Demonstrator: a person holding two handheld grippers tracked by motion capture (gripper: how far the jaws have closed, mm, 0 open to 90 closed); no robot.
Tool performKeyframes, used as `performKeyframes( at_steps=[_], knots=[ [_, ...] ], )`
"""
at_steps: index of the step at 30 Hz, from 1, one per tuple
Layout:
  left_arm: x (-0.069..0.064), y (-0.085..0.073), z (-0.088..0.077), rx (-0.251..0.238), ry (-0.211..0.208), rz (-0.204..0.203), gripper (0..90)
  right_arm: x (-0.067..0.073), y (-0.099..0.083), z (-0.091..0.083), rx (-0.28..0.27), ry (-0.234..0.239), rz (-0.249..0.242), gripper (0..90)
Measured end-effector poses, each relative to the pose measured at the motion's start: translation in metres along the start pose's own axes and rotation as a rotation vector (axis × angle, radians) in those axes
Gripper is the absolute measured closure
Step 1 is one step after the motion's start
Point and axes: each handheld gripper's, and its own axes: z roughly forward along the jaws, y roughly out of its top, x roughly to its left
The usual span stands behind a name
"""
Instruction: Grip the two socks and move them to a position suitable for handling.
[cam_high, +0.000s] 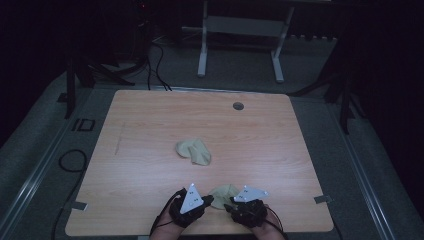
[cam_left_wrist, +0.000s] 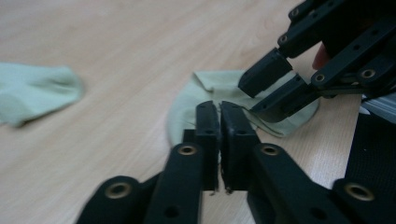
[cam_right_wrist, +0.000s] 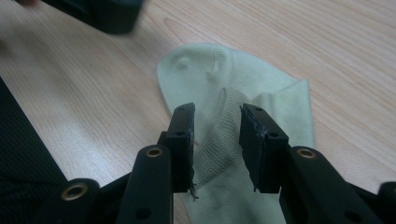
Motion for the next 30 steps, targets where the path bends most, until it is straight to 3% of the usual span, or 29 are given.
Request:
performKeyframes(
  at_steps=[3, 6, 11, 20, 23, 30],
  knots=[
    [0.001, 0.0, 0.012, 0.06, -0.017, 0.018, 89.2, 0.0, 0.0, 0.0, 0.001, -0.006, -0.006, 65.2],
    [0.0, 0.0, 0.022, 0.115, -0.008, 0.062, 89.3, 0.002, -0.001, 0.002, 0.012, -0.003, -0.005, 66.3],
    [-0.002, -0.001, 0.032, 0.18, 0.013, 0.077, 89.3, 0.005, -0.004, 0.006, 0.037, -0.011, -0.016, 69.0],
    [0.001, -0.002, 0.033, 0.181, 0.004, 0.079, 89.3, 0.008, -0.003, 0.008, 0.057, -0.054, -0.043, 83.0],
    [0.002, -0.003, 0.033, 0.181, 0.003, 0.093, 89.3, 0.005, -0.004, 0.005, 0.045, 0.003, 0.008, 84.2],
    [0.003, -0.003, 0.033, 0.176, -0.005, 0.082, 89.3, -0.011, -0.003, -0.023, -0.028, -0.005, 0.088, 84.2]
  ],
)
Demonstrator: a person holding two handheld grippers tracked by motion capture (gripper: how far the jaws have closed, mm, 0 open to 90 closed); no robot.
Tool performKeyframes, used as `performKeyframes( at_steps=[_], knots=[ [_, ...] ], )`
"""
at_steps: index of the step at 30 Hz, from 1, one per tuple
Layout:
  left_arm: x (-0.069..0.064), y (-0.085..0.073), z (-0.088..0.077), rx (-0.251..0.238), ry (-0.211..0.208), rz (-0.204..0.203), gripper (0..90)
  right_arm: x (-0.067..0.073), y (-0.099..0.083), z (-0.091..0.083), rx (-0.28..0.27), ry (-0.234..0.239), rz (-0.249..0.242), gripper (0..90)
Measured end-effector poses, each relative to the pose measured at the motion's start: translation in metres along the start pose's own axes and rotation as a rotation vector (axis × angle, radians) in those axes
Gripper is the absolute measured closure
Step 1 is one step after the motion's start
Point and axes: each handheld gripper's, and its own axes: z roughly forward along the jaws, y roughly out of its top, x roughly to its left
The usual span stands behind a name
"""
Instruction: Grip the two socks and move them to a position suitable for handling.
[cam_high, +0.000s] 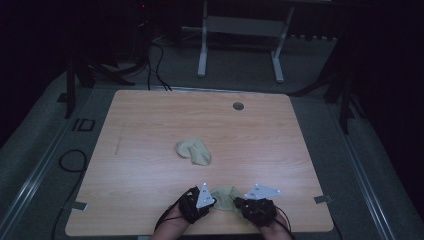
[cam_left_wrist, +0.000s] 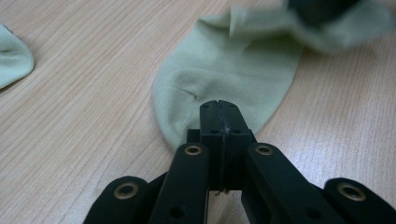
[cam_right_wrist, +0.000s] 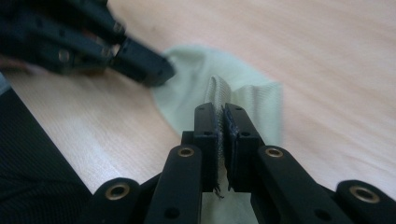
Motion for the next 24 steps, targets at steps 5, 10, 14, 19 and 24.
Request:
performKeyframes(
  at_steps=[5, 10, 14, 19, 24],
  knots=[
    [0.0, 0.0, 0.0, 0.001, -0.002, 0.0, 89.3, -0.022, -0.001, -0.022, -0.045, -0.05, 0.058, 84.2],
    [0.0, 0.001, 0.0, 0.003, -0.002, 0.01, 89.4, -0.041, -0.011, -0.028, -0.031, -0.095, 0.108, 84.1],
    [0.0, 0.002, 0.002, 0.003, -0.004, 0.012, 89.4, -0.052, -0.02, -0.029, -0.014, -0.117, 0.139, 83.5],
    [-0.002, 0.003, 0.003, 0.005, 0.001, 0.021, 89.4, -0.063, -0.025, -0.029, -0.014, -0.174, 0.171, 76.7],
    [-0.002, 0.003, 0.003, 0.005, 0.002, 0.015, 89.3, -0.062, -0.021, -0.031, -0.033, -0.191, 0.146, 80.9]
  ],
)
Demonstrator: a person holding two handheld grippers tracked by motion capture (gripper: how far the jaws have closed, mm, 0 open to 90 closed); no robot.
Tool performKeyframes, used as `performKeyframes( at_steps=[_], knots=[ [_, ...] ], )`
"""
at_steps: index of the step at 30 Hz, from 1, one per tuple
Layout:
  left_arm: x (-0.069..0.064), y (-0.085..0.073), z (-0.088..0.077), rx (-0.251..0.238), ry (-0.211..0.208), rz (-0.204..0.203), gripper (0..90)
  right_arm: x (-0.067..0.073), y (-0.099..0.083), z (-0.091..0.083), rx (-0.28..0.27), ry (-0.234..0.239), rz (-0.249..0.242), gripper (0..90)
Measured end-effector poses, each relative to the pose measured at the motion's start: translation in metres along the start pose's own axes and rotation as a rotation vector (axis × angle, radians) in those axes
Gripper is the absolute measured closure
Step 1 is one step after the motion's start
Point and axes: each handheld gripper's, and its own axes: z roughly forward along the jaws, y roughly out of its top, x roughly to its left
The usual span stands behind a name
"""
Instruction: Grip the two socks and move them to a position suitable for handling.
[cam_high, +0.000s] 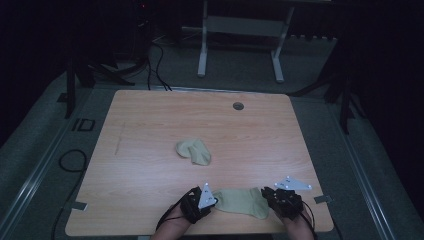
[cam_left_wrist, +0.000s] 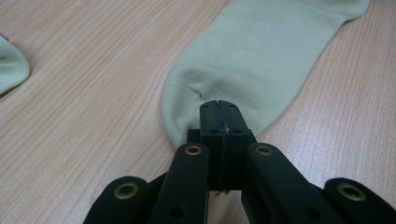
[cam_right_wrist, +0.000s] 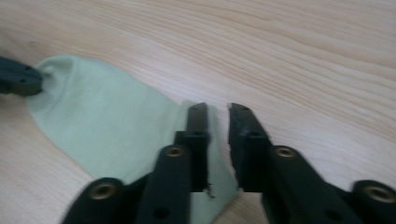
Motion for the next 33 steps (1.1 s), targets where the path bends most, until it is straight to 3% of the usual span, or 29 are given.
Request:
performKeyframes(
  at_steps=[4, 10, 21, 24, 29, 31, 33],
  knots=[
    [0.0, 0.0, 0.0, 0.0, -0.003, -0.001, 89.4, 0.008, -0.001, 0.013, 0.042, 0.059, -0.021, 88.1],
    [0.001, 0.0, 0.0, 0.001, -0.008, -0.012, 89.4, 0.009, -0.005, 0.029, 0.098, 0.046, -0.046, 89.4],
    [-0.003, 0.01, 0.011, -0.005, -0.036, -0.007, 89.2, -0.011, -0.002, 0.031, 0.097, 0.005, -0.042, 89.3],
    [-0.003, 0.013, 0.014, -0.007, -0.038, -0.005, 89.2, -0.019, -0.004, 0.029, 0.092, 0.004, -0.026, 89.4],
    [-0.003, 0.014, 0.015, -0.009, -0.04, -0.009, 89.2, -0.021, -0.004, 0.029, 0.099, 0.01, -0.022, 89.2],
    [-0.002, 0.014, 0.015, -0.015, -0.053, -0.013, 88.8, -0.021, -0.003, 0.029, 0.095, 0.02, -0.023, 86.4],
    [0.0, 0.014, 0.013, -0.038, -0.064, -0.022, 82.4, -0.021, -0.002, 0.027, 0.072, 0.042, -0.014, 78.4]
  ],
)
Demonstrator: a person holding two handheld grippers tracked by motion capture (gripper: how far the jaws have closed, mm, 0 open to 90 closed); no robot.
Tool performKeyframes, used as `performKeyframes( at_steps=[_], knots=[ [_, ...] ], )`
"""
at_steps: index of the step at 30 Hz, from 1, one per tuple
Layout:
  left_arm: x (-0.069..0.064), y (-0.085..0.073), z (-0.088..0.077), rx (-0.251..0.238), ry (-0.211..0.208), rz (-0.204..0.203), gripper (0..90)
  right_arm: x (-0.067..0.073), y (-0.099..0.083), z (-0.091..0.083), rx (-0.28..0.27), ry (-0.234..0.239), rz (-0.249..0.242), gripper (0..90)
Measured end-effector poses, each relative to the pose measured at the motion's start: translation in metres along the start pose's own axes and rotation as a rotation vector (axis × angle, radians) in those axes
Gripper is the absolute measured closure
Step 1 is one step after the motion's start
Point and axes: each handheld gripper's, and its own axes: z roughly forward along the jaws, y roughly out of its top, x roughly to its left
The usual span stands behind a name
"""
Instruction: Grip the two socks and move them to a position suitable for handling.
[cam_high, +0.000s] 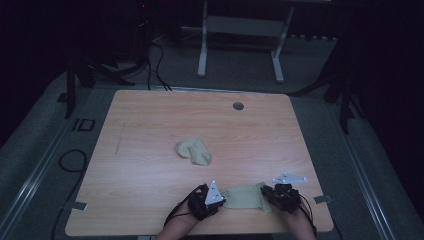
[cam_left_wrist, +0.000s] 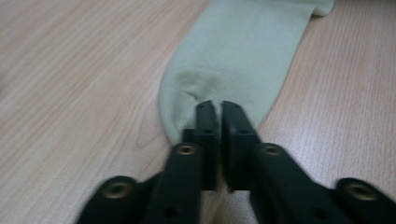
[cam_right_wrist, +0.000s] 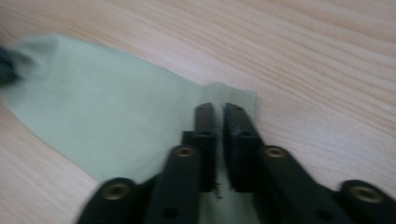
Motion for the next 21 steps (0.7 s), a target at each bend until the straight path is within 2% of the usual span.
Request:
performKeyframes(
  at_steps=[2, 5, 8, 9, 11, 18, 21],
  knots=[
    [0.003, 0.001, -0.005, -0.027, -0.014, -0.021, 78.3, 0.001, 0.002, -0.003, -0.026, 0.008, 0.0, 69.5],
    [0.003, 0.003, -0.014, -0.036, -0.009, -0.028, 64.7, 0.003, 0.008, -0.007, -0.044, 0.016, -0.003, 59.9],
    [0.004, 0.0, -0.022, -0.037, 0.0, -0.046, 61.5, 0.004, 0.014, -0.008, -0.053, 0.019, -0.007, 54.9],
    [0.005, -0.003, -0.026, -0.034, 0.008, -0.049, 58.7, 0.005, 0.021, -0.007, -0.057, 0.034, -0.017, 48.5],
    [0.009, -0.01, -0.033, -0.036, 0.007, -0.073, 58.1, 0.007, 0.029, -0.006, -0.056, 0.039, -0.037, 45.0],
    [0.025, -0.031, -0.056, -0.022, 0.065, -0.131, 56.4, 0.014, 0.06, 0.01, -0.038, 0.071, -0.06, 42.2],
    [0.03, -0.042, -0.066, -0.033, 0.089, -0.161, 56.5, 0.018, 0.074, 0.017, -0.035, 0.075, -0.071, 42.2]
  ],
)
